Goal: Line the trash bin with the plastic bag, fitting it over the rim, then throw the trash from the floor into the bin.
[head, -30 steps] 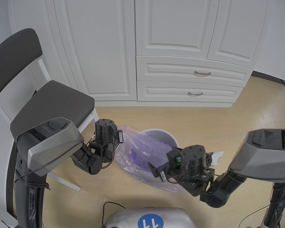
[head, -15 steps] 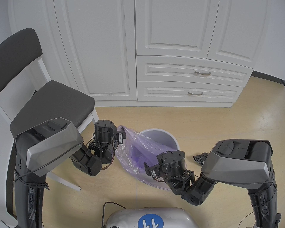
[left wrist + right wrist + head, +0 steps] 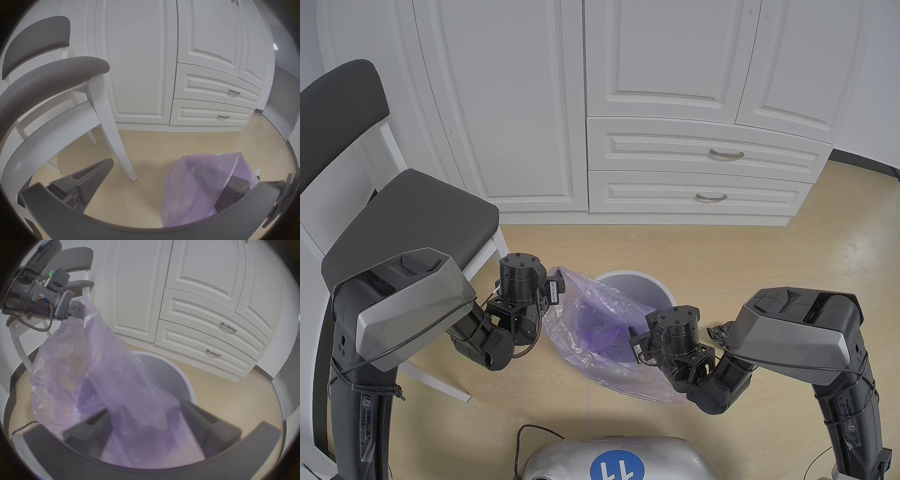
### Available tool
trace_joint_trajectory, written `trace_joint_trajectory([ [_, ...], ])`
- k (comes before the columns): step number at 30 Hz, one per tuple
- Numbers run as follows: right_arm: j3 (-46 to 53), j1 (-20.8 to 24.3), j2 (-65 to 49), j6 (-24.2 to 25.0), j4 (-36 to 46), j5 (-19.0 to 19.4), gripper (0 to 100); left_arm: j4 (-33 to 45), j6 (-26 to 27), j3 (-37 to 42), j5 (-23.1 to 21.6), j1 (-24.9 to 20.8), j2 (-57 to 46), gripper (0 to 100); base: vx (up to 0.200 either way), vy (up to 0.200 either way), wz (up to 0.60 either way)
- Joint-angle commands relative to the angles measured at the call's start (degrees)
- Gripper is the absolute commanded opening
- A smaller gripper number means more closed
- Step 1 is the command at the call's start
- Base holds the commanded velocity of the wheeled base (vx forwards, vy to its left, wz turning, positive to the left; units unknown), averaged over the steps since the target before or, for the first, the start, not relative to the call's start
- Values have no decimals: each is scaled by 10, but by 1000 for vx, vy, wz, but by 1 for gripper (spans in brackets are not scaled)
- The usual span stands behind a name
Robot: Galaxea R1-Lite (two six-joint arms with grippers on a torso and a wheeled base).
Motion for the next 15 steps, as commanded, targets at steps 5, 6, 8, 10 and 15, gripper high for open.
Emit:
trace_joint_trajectory([
  [5,-27,-22,-10,21,-2,11,0,-2,0,-1,0,0,0,100,0,0,0],
  [6,-41,-31,-9,22,-4,11,0,-4,-1,-3,1,0,-1,100,0,0,0],
  [8,-62,-42,-4,25,-4,10,0,-6,-1,-4,1,0,-1,100,0,0,0],
  [10,-91,-47,9,40,-3,8,0,-7,-1,-5,6,-1,-1,100,0,0,0],
  [15,-180,-53,58,68,-2,-7,0,-15,-1,-6,15,-1,1,100,0,0,0],
])
